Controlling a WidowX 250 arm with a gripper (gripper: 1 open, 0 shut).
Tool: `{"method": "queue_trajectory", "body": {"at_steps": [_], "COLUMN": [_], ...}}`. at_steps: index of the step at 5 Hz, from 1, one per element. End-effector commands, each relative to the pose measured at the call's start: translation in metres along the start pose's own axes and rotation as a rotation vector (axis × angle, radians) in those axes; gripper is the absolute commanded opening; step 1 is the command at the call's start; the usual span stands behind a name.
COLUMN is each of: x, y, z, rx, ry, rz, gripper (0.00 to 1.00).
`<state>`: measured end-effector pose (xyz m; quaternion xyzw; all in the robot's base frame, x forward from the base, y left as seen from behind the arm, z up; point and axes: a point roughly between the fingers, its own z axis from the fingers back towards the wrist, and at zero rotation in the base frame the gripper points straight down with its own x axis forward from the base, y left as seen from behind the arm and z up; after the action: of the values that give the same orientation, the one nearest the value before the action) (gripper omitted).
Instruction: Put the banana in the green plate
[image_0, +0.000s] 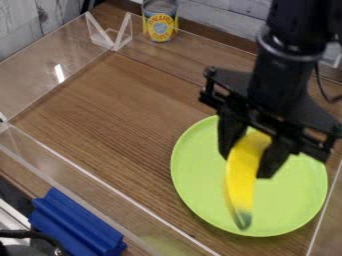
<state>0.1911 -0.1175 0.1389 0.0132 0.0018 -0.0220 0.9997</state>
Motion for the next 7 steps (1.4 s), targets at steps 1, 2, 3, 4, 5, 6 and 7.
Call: {"method": "queue_trajectory", "body": {"at_steps": [1,2,3,4,5,6,7], "x": [0.006,0.009,0.012,0.018,0.024,0.027,0.028], "y": [0.003,0.009,0.016,0.024,0.027,0.028,0.028], "z": [-0.004,-0.011,-0.013,-0.016,-0.02,-0.024,-0.021], "rx": [-0.014,-0.015,-0.017,-0.021,-0.03,-0.038,-0.041], "ry": [-0.044,-0.056,-0.064,-0.076,-0.091,-0.099,-0.094], "rz": [-0.004,-0.007,-0.001,0.012,0.014,0.012,0.015], "gripper": [0.0,0.0,0.0,0.0,0.0,0.0,1.0]}}
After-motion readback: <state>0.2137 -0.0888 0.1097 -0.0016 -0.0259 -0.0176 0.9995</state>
